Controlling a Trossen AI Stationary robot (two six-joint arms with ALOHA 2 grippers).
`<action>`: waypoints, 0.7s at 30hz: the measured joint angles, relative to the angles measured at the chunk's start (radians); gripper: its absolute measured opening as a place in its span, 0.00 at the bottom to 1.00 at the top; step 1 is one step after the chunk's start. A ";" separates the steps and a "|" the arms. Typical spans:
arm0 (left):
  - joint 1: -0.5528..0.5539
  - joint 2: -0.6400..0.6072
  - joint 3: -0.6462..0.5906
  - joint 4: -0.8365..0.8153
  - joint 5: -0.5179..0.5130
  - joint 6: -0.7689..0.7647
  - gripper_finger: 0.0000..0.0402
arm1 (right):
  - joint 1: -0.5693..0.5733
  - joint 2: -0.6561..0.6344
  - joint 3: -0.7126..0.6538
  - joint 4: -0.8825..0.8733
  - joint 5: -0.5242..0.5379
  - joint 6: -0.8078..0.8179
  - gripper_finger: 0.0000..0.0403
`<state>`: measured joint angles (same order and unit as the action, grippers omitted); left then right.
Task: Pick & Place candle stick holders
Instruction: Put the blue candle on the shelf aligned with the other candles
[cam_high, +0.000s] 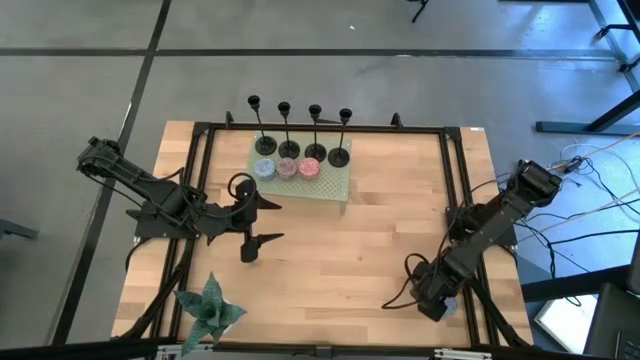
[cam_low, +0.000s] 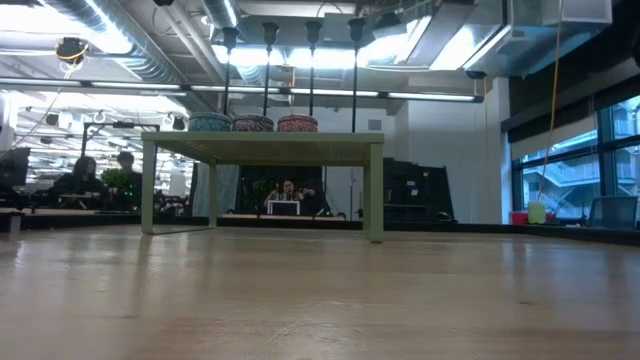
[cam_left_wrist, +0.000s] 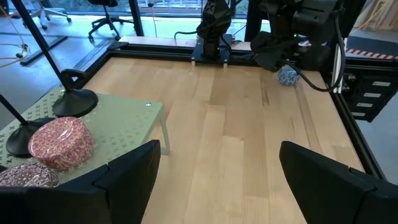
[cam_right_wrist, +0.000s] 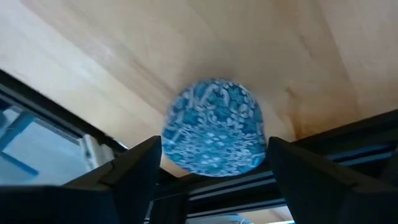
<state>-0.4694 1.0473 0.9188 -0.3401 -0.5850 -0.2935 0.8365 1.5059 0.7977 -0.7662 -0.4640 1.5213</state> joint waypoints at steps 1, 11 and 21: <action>0.000 0.000 0.000 0.000 0.000 0.000 0.81 | 0.005 0.000 -0.005 -0.001 0.000 0.008 0.74; 0.000 0.000 0.000 0.000 0.001 0.000 0.81 | 0.021 0.000 -0.018 0.028 -0.001 0.034 0.74; 0.000 0.000 0.000 0.000 0.000 0.000 0.81 | 0.022 0.000 -0.018 0.052 -0.004 0.016 0.74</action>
<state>-0.4694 1.0473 0.9188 -0.3398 -0.5850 -0.2935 0.8585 1.5059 0.7797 -0.7145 -0.4681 1.5375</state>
